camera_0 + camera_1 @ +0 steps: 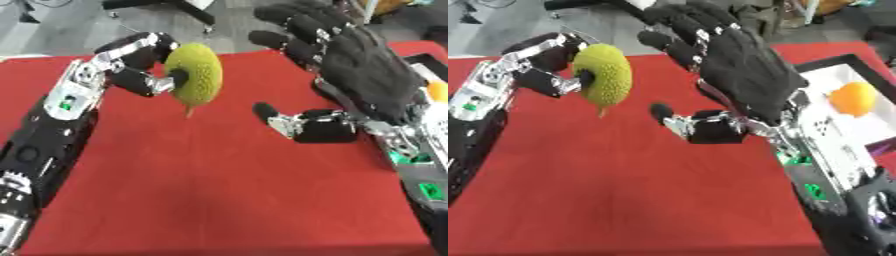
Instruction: Pick up the objects with one hand, pass them to the other hand, and then place them into the box on the other side of the table.
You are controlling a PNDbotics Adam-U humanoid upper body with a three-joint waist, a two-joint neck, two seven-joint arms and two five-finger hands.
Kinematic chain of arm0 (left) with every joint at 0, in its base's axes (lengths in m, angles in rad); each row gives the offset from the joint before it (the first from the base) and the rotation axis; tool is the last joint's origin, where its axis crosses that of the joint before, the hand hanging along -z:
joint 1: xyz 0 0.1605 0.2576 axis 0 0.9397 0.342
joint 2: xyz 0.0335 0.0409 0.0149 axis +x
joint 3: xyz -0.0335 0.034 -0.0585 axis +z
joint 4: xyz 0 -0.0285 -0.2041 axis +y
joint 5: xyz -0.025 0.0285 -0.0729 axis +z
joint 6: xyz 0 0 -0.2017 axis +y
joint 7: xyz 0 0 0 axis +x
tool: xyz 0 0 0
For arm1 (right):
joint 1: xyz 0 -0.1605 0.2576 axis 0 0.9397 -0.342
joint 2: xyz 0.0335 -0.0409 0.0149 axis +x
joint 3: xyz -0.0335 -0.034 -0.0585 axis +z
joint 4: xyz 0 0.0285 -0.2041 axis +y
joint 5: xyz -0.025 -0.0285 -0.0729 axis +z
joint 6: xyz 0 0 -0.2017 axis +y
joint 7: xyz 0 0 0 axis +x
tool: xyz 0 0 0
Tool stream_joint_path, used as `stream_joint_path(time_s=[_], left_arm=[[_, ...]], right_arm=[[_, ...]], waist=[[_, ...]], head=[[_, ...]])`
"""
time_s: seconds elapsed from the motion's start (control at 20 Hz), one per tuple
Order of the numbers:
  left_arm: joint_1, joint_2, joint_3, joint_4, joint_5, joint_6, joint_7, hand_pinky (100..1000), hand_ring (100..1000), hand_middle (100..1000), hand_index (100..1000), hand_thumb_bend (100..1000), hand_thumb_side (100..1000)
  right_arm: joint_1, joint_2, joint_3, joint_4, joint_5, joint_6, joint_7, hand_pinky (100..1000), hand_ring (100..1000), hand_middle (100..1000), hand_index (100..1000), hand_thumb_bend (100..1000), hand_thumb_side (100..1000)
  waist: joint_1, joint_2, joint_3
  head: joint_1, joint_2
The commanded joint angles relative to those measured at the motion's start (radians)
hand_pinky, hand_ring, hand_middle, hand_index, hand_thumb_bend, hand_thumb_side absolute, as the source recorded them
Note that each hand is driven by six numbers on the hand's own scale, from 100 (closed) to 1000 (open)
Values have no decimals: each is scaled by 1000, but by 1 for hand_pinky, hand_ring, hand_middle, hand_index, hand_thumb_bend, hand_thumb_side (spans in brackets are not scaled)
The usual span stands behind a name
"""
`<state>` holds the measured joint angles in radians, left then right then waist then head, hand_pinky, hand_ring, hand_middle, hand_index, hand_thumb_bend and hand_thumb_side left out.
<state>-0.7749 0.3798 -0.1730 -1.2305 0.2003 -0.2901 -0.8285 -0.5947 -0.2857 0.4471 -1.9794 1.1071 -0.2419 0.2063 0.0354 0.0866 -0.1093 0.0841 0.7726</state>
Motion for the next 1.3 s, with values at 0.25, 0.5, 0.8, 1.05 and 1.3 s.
stream_joint_path(time_s=[0.25,0.5,0.8,1.05,1.3], left_arm=[[-35,-10,-43,-98,75,-9,-79,597,370,334,519,100,186],[-41,-18,-84,-146,113,30,-79,597,370,334,519,100,187],[-48,-32,-132,-182,138,64,-79,598,369,334,519,100,189],[-52,-47,-173,-200,162,110,-79,598,370,335,518,100,191],[-52,-56,-191,-214,170,140,-79,600,375,342,525,100,181]], right_arm=[[-23,0,23,-17,-39,3,59,929,913,944,927,320,396],[-24,1,34,4,-41,5,80,923,907,947,935,318,363],[-25,7,43,33,-18,8,79,908,884,938,928,309,264],[-24,17,50,79,19,18,64,834,791,877,901,267,130],[-23,22,47,104,42,61,-38,598,473,522,656,100,100]], waist=[[0,-10,7],[0,-11,10],[0,-12,13],[0,-12,16],[0,-12,15]], head=[[-21,-3],[-32,-3],[-40,-3],[-47,-3],[-51,-3]])
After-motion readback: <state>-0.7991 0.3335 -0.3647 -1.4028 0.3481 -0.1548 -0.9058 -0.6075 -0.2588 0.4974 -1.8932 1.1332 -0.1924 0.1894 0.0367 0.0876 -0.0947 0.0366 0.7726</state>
